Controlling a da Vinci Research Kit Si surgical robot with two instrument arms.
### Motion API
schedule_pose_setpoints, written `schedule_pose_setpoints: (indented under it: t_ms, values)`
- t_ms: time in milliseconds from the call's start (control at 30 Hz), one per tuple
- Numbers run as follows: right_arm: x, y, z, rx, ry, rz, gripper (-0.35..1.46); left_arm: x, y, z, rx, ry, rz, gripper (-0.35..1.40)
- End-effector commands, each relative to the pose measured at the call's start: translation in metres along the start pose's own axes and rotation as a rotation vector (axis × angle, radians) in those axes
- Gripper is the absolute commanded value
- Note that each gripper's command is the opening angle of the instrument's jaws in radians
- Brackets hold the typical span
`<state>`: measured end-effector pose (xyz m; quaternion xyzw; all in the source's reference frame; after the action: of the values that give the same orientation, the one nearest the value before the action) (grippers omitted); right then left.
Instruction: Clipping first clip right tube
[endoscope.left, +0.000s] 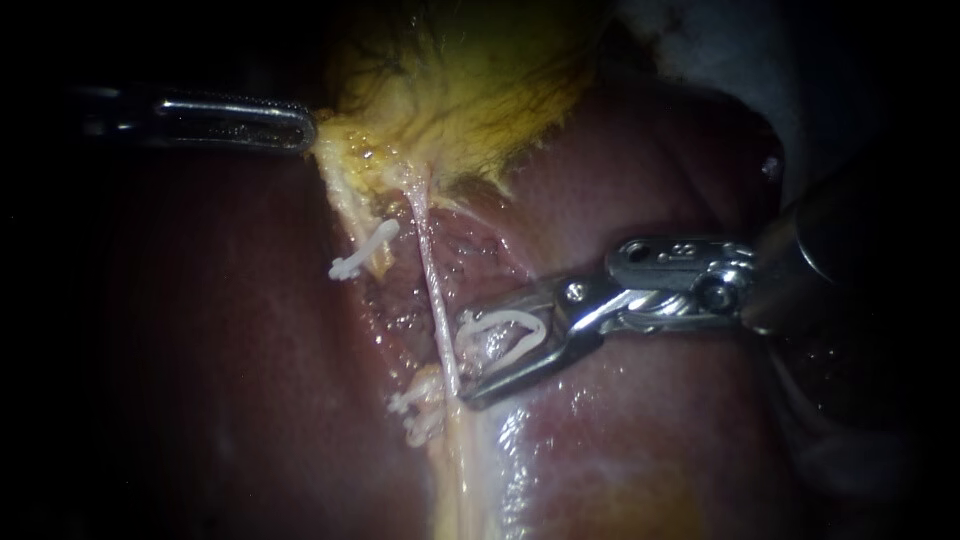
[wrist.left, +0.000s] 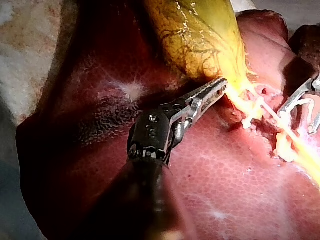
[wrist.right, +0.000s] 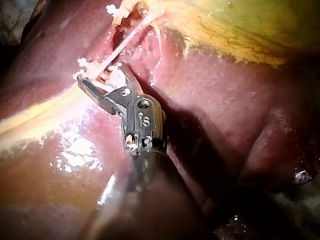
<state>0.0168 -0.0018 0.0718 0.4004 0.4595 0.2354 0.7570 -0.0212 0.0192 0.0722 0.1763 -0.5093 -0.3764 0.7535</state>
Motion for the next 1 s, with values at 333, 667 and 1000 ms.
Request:
schedule_pose_setpoints:
  t_ms: [333, 667, 1000]
  values:
    - [-0.0007, 0.0012, 0.0011, 0.005, 0.024, 0.028, 0.6, 0.0001, 0.0, 0.0001, -0.001, 0.0, 0.001, -0.35]
    - [-0.0008, 0.0018, 0.0029, 0.072, 0.062, 0.063, 0.59, 0.0002, -0.0001, 0.0003, -0.002, -0.001, 0.001, -0.35]
    - [-0.0004, 0.0014, 0.0038, 0.215, 0.183, 0.126, 0.57, 0.0003, -0.0001, 0.0003, -0.002, -0.001, 0.001, -0.35]
